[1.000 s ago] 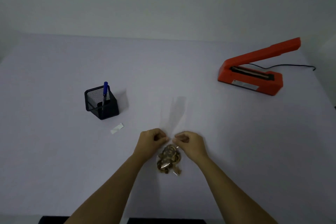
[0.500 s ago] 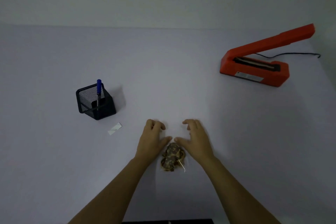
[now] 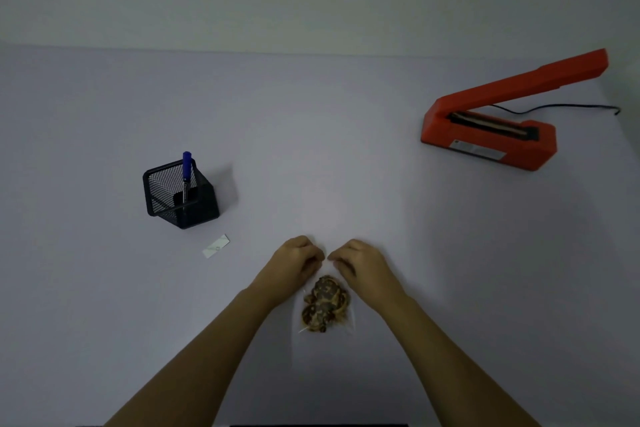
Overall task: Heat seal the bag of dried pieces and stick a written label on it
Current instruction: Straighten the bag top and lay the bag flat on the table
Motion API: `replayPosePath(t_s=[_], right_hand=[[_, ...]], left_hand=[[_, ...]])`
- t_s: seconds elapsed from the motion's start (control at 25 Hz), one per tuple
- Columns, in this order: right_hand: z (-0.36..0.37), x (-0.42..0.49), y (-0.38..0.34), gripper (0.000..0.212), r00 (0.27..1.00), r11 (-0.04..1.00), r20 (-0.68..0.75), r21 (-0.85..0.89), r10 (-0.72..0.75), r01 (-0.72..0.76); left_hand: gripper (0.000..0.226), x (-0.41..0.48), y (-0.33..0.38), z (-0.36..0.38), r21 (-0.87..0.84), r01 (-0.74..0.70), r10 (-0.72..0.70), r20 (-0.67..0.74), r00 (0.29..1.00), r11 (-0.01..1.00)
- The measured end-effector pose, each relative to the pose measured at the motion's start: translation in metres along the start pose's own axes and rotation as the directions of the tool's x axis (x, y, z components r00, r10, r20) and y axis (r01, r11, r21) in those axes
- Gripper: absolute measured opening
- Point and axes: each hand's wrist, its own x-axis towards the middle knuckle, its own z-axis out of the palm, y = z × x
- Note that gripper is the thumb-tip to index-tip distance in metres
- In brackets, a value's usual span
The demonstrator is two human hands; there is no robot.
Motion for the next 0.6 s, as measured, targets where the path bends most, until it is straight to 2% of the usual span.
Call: replayPosePath(t_s=[0.12,0.36,0.48,0.6], right_hand=[[0.001,0.004,0.005,0.025,1.0,1.0,-0.003,0.0,0.026,-0.026],[-0.013,0.022,0.004,0.058,0.991,0.994,0.099,-0.064,0.094,-0.088],[-0.019,0.028,0.005,0.074,0.983,0.985,0.113,-0.115,0.142,-0.129],[-0.018,0.026,0.007,0.072,0.989,0.985,0.077,-0.129,0.124,-0.113]], left_hand=[[0.029,0.007,-0.002,-0.004,0.02,0.048,-0.049,0.048,0.998,0.999],[0.059,0.031,-0.006,-0.023,0.063,0.078,-0.089,0.196,0.977,0.995],[0.083,0.036,-0.009,-0.028,0.074,0.11,-0.123,0.205,0.971,0.991],[0.09,0.035,-0.012,-0.028,0.08,0.104,-0.116,0.166,0.979,0.991]])
